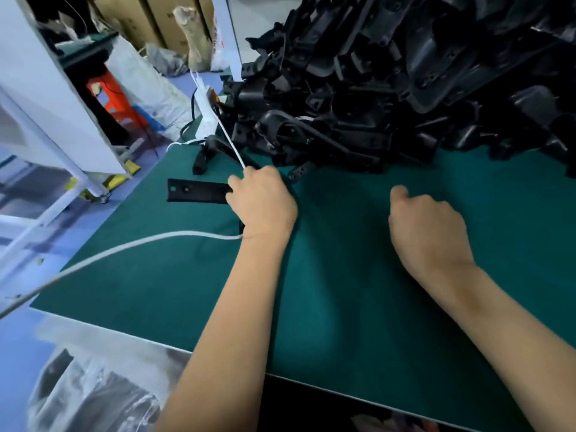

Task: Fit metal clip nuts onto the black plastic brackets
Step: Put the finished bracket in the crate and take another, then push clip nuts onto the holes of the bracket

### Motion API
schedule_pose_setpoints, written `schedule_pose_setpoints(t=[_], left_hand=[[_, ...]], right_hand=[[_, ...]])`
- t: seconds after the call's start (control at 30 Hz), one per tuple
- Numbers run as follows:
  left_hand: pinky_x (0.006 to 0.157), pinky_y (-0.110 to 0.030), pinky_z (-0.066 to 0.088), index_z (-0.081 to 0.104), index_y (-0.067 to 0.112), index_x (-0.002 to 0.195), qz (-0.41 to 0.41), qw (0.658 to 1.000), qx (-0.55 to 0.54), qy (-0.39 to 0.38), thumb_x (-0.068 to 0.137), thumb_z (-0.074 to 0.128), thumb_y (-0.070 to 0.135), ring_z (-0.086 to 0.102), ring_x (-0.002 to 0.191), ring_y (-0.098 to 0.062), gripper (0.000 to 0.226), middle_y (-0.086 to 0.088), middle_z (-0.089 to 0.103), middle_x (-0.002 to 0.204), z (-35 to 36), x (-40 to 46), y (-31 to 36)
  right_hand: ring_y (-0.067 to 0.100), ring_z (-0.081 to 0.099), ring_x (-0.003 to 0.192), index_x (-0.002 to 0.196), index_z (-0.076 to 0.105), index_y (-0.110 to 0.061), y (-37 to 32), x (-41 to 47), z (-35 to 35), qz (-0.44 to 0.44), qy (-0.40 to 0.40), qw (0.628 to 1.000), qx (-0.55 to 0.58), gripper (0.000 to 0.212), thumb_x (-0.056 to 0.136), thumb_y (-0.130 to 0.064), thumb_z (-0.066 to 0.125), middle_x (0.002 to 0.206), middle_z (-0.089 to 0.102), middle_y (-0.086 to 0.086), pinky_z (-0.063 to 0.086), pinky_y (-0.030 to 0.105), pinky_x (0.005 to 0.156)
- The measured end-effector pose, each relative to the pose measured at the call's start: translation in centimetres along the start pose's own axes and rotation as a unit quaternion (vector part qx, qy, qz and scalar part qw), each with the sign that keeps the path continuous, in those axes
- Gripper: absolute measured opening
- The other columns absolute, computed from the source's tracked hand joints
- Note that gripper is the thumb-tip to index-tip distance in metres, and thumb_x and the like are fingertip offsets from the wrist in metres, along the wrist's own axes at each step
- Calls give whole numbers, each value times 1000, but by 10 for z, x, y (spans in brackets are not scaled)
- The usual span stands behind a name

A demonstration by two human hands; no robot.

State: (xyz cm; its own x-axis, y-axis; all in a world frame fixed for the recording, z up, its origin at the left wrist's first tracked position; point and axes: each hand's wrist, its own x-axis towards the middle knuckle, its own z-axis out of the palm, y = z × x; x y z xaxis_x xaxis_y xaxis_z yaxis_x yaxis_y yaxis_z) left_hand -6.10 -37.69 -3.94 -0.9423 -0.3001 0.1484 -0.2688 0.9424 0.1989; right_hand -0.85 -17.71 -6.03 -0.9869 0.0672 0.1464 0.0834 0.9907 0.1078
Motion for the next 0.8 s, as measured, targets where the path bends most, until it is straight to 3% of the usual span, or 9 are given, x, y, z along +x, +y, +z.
schedule_pose_setpoints(t=[0.1, 0.2, 0.23, 0.3, 0.43, 0.5, 0.57, 0.67, 0.8], left_hand=[[87, -41, 42, 60, 13, 111, 49, 999, 5, -9, 85, 56, 6, 56, 113, -40, 26, -14, 63, 118, -5, -15, 15], [85, -39, 42, 62, 16, 124, 122, 991, -14, -60, 89, 60, 13, 54, 114, -37, 35, -12, 65, 120, -7, -33, 33], [88, -39, 42, 62, 19, 128, 134, 988, -23, -78, 91, 59, 16, 53, 116, -37, 37, -12, 64, 123, -9, -37, 37], [93, -43, 39, 63, 23, 130, 137, 987, -8, -87, 93, 55, 19, 49, 120, -38, 38, -9, 60, 129, -14, -42, 38], [110, -56, 28, 63, 28, 134, 95, 991, 93, -29, 91, 52, 18, 31, 140, -44, 46, -13, 48, 142, -35, -36, 21], [115, -55, 27, 62, 23, 131, 91, 988, 124, -21, 89, 55, 14, 26, 145, -44, 44, -22, 46, 144, -42, -25, 13], [112, -49, 40, 59, 17, 134, 135, 977, 127, -103, 87, 54, 6, 42, 136, -42, 49, -22, 55, 137, -44, -16, 11], [107, -46, 48, 49, 19, 146, 176, 948, 119, -236, 85, 56, -2, 53, 131, -38, 66, -17, 52, 143, -40, -18, 18], [107, -49, 49, 44, 20, 150, 198, 933, 148, -260, 88, 68, 4, 51, 130, -40, 69, -16, 39, 148, -34, -17, 28]], right_hand=[[19, 34, 44, 88, 47, -9, 10, 7, 11, -12, 51, 995, 83, 18, 92, 8, 53, 55, 42, 3, 19, 28, 41], [21, 56, 54, 94, 62, -12, 25, 9, 16, -6, 82, 960, 268, 19, 101, -5, 47, 63, 59, 1, 48, 34, 52], [17, 61, 55, 94, 66, -16, 29, 11, 16, 7, 82, 939, 335, 22, 102, -9, 47, 65, 63, -3, 51, 32, 56], [8, 62, 51, 92, 70, -21, 41, 15, 19, 55, 59, 884, 461, 26, 104, -12, 48, 68, 67, -6, 47, 22, 50], [10, 52, 49, 95, 72, -16, 62, 20, 22, 111, -29, 751, 650, 27, 106, -11, 48, 67, 60, 1, 37, 23, 39], [11, 52, 53, 97, 72, -13, 67, 21, 20, 107, -55, 708, 696, 26, 107, -13, 49, 69, 60, 1, 37, 23, 41], [12, 53, 56, 96, 73, -14, 70, 22, 18, 107, -73, 681, 721, 25, 107, -19, 51, 70, 61, 1, 36, 22, 42], [12, 54, 58, 97, 76, -15, 72, 22, 16, 101, -85, 672, 728, 22, 105, -20, 56, 73, 62, 2, 36, 21, 42], [13, 53, 60, 100, 78, -13, 74, 20, 16, 88, -94, 658, 742, 26, 107, -18, 53, 75, 63, 5, 35, 21, 43]])
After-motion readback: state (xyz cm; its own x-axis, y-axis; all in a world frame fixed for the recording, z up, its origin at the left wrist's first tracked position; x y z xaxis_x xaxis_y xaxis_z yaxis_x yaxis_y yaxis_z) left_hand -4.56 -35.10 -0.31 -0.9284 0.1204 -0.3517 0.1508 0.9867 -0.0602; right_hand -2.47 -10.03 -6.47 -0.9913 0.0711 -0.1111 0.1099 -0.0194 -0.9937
